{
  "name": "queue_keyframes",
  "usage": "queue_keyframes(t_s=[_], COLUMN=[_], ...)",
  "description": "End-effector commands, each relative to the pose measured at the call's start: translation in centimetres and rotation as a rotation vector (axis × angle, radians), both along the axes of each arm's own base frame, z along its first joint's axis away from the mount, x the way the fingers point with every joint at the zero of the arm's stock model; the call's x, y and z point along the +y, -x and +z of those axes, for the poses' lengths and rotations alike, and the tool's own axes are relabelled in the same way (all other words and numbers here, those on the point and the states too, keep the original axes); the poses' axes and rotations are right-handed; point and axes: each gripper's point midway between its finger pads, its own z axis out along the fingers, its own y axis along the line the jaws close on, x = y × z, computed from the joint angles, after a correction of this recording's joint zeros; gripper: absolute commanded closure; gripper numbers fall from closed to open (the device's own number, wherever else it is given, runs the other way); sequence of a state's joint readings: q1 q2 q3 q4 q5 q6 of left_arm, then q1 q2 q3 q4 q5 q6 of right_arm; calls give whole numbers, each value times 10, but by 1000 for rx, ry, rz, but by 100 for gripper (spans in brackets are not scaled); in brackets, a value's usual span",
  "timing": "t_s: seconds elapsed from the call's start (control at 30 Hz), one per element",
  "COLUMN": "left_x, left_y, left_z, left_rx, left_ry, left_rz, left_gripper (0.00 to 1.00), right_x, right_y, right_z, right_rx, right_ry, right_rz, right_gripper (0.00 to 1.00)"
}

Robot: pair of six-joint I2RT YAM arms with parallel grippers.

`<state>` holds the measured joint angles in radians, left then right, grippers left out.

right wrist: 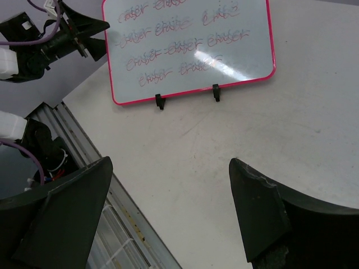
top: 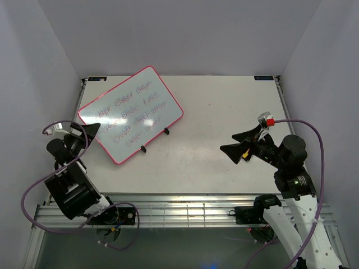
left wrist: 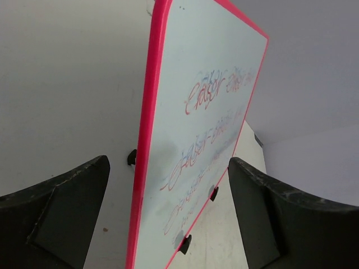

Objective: Erase the whiteboard

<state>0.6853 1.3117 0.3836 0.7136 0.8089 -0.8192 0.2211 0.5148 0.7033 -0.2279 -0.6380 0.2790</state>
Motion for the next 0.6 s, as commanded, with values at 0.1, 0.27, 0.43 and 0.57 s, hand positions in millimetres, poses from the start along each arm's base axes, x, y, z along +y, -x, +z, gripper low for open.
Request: queue_keyframes(t_s=[0.1,0.27,0.43,0.57], left_x=[-13,-13,-13,-15], left_y=[-12,-19,-31,-37], left_z=[30,20,15,10], left_rx=[-152,-147,-151,-151], left_ry=[-63,-38,-20,-12], left_rz=[-220,-293,-361,-390], left_gripper=[8,18,23,32], right_x=[8,11,12,8], right_y=[11,13,15,9], right_z=[12,12,15,12], right_rx=[-79,-76,-81,-69], right_ry=[11,14,25,36], right_rz=[73,99,108,69], right_gripper=[10,9,7,6])
